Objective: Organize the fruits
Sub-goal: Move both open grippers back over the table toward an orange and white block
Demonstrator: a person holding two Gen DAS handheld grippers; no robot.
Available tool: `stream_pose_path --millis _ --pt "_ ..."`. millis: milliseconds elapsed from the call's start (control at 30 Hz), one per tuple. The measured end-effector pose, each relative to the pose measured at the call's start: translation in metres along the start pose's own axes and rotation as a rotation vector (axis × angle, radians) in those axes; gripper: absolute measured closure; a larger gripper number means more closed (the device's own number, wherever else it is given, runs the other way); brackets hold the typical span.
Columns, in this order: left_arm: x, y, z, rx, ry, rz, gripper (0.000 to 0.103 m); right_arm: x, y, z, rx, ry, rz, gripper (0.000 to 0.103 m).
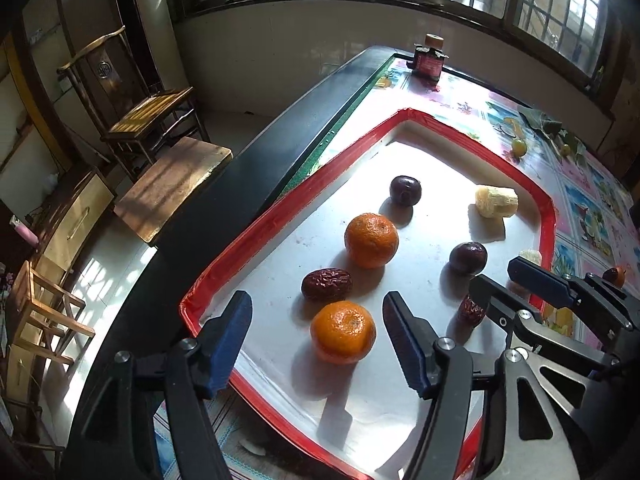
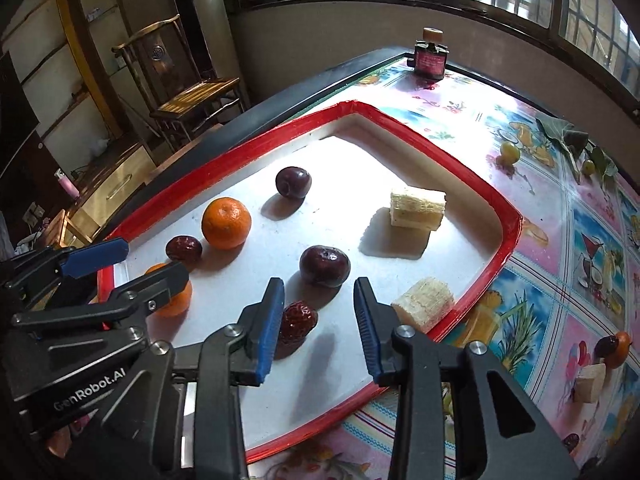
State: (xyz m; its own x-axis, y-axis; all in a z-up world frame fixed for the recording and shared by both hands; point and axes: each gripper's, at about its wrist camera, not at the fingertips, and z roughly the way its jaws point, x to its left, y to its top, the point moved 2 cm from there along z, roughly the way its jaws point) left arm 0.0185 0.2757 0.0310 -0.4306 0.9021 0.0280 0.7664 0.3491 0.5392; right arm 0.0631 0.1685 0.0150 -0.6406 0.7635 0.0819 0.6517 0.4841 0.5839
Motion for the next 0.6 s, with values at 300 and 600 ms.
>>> stream_pose_path --millis 300,600 --pt "-0.009 -0.004 -0.021 -0.039 0.035 0.020 0.026 -0.008 -0.009 -0.025 -0.027 -0.027 0.027 0.047" --pt "-0.049 -0.015 -0.048 -0.070 -0.003 0.056 0.026 -0.033 -0.041 -0.069 -0.056 -0.052 0.044 0.038"
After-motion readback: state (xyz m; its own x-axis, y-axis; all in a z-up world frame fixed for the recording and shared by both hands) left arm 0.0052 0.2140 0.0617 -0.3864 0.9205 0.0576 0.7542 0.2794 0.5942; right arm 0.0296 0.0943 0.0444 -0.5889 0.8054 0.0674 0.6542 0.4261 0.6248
